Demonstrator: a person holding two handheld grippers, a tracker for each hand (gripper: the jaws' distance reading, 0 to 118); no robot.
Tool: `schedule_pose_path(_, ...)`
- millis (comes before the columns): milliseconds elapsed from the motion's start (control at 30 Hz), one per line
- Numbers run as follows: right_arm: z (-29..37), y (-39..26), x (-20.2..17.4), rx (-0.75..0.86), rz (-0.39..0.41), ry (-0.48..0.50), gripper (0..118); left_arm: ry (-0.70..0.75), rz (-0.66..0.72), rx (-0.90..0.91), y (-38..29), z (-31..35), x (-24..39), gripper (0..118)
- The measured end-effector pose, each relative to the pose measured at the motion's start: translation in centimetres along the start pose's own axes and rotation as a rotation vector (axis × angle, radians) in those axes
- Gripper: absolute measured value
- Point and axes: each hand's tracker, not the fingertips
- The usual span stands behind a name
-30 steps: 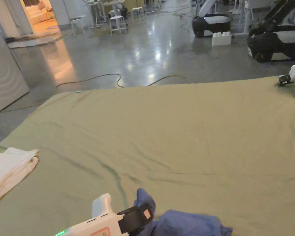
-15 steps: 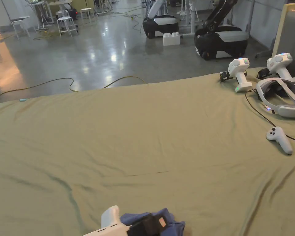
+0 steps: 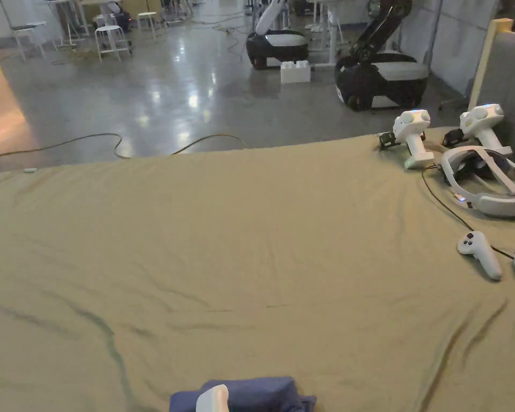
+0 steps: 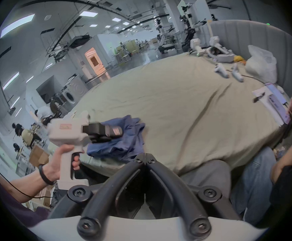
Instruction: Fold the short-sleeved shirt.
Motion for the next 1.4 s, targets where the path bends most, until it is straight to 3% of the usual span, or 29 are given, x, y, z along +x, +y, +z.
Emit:
schedule_pose_path(33, -1.3, 0.4, -0.5, -0.020, 0.021, 0.024, 0, -0.035, -0.043, 0.042, 0.2, 2.0, 0.5, 43)
schedule_pose_path(67, -2.9, 1.0, -1.2, -0.036, 0.046, 0.066, 0, -0.053, -0.084, 0.074, 0.5, 4.1, 0.9, 78)
schedule_pose_path(100, -4.4, 1.6, -1.8, -0.052, 0.067, 0.108, 0, -0.049, -0.107, 0.099, 0.6, 5.9, 1.1, 95)
schedule_pose_path(133, -6.2, 2.2, -2.6, -0.060, 0.079, 0.136, 0, -0.032, -0.114, 0.141, 0.5, 7.8, 1.1, 101)
schedule_pose_path(233, -13.3, 4.4, -4.4, -0.143, 0.053, 0.172, 0, 0.011, -0.073, 0.237, 0.2, 12.6, -0.6, 101)
schedule_pose_path(300, -17.9, 5.3, -5.3, -0.205, 0.079, 0.138, 0, 0.058, -0.021, 0.266, -0.2, 14.6, -2.2, 101)
schedule_pose_path(400, -24.0, 5.1, -5.8, -0.388, 0.218, -0.107, 0, 0.128, 0.055, 0.271, -0.7, 15.6, -4.9, 101)
schedule_pose_path(433, -25.8, 4.2, -5.2, -0.508, 0.206, -0.086, 0, 0.136, 0.079, 0.265, -0.9, 15.5, -5.7, 101)
schedule_pose_path(467, -26.3, 3.3, -4.6, -0.501, 0.179, -0.036, 0, 0.120, 0.089, 0.261, -1.0, 15.3, -6.5, 101)
schedule_pose_path(500, -25.5, 3.5, -4.4, -0.385, 0.167, -0.039, 0, 0.108, 0.111, 0.252, -0.9, 14.7, -7.2, 101)
schedule_pose_path(533, -24.7, 3.7, -4.7, -0.411, 0.155, -0.044, 0, 0.101, 0.140, 0.236, -0.8, 14.0, -7.9, 101)
schedule_pose_path(633, -24.2, 2.7, -6.1, -0.373, 0.307, -0.100, 0, 0.063, 0.180, 0.190, 0.0, 10.5, -9.5, 101)
schedule_pose_path(733, -24.1, 2.3, -7.0, -0.360, 0.276, -0.145, 0, 0.040, 0.195, 0.100, 1.0, 6.4, -10.8, 100)
schedule_pose_path(767, -24.1, 2.1, -7.1, -0.354, 0.282, -0.149, 0, 0.012, 0.223, 0.071, 0.9, 5.2, -11.4, 93)
schedule_pose_path(800, -24.0, 1.9, -7.1, -0.346, 0.295, -0.151, 0, 0.020, 0.251, 0.092, 0.9, 4.7, -11.7, 77)
schedule_pose_path(833, -23.9, 1.8, -7.1, -0.338, 0.308, -0.149, 0, 0.037, 0.243, 0.095, 1.2, 4.5, -11.4, 49)
schedule_pose_path(867, -23.8, 1.7, -6.9, -0.332, 0.309, -0.145, 0, 0.109, 0.221, 0.081, 1.4, 4.3, -10.8, 30)
schedule_pose_path(900, -23.7, 1.8, -6.9, -0.328, 0.303, -0.142, 0, 0.115, 0.202, 0.070, 1.3, 4.4, -10.6, 30)
schedule_pose_path(1000, -22.4, 2.5, -6.2, -0.293, 0.204, -0.090, 0, 0.091, 0.196, 0.082, 2.0, 5.4, -10.0, 29)
schedule_pose_path(1100, -18.0, 3.3, -4.9, -0.125, 0.017, 0.119, 0, -0.081, 0.353, 0.182, 3.2, 9.4, -10.4, 29)
schedule_pose_path(1167, -16.0, 3.8, -4.4, -0.127, -0.028, 0.157, 0, -0.073, 0.292, 0.234, 4.9, 13.8, -10.8, 29)
schedule_pose_path(1267, -14.5, 3.8, -3.8, -0.114, -0.052, 0.125, 0, 0.149, 0.134, 0.228, 8.2, 21.5, -13.1, 29)
schedule_pose_path(1400, -13.0, 3.4, -3.1, -0.075, -0.167, 0.140, 0, 0.546, 0.091, 0.269, 10.8, 29.4, -17.5, 29)
